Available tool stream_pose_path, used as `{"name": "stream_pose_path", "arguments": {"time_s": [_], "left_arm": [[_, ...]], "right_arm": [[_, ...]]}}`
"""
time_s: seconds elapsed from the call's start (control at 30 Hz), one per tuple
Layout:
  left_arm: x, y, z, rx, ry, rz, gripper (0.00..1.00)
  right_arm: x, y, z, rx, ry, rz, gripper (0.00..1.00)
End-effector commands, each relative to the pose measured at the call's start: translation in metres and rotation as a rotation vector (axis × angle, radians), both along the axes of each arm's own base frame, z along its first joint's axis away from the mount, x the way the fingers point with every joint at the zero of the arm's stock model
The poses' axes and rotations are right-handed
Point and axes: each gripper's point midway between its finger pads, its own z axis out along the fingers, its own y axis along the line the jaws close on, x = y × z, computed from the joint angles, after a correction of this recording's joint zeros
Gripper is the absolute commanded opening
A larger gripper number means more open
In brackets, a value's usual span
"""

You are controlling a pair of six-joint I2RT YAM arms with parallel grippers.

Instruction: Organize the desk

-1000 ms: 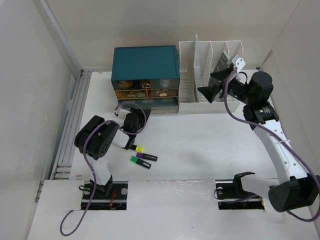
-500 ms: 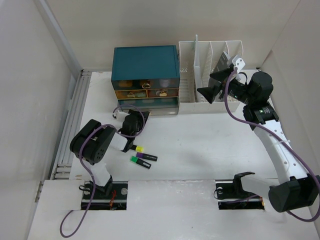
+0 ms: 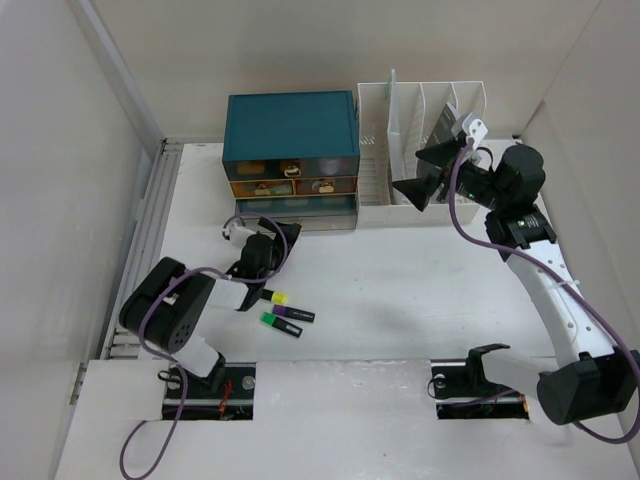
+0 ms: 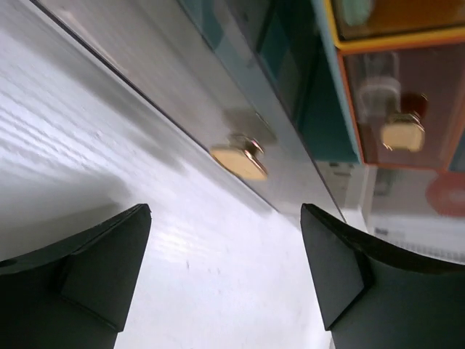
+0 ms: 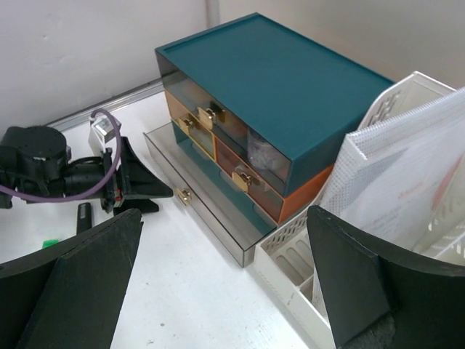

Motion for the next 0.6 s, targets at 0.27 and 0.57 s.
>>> {"name": "stream_pose_path", "arguments": {"time_s": [0.27, 0.57], "left_arm": [[-0.053, -0.023, 0.101, 0.043, -0.202, -0.246, 0.85], [-0.070, 0.046, 0.220, 0.604, -0.404, -0.190, 0.00]], "right_arm": [[-0.023, 0.030, -0.020, -0.101, -0.069, 0.312, 0.89], [-0.042, 0.125, -0.110, -0.501, -0.079, 0.390, 0.17]]}}
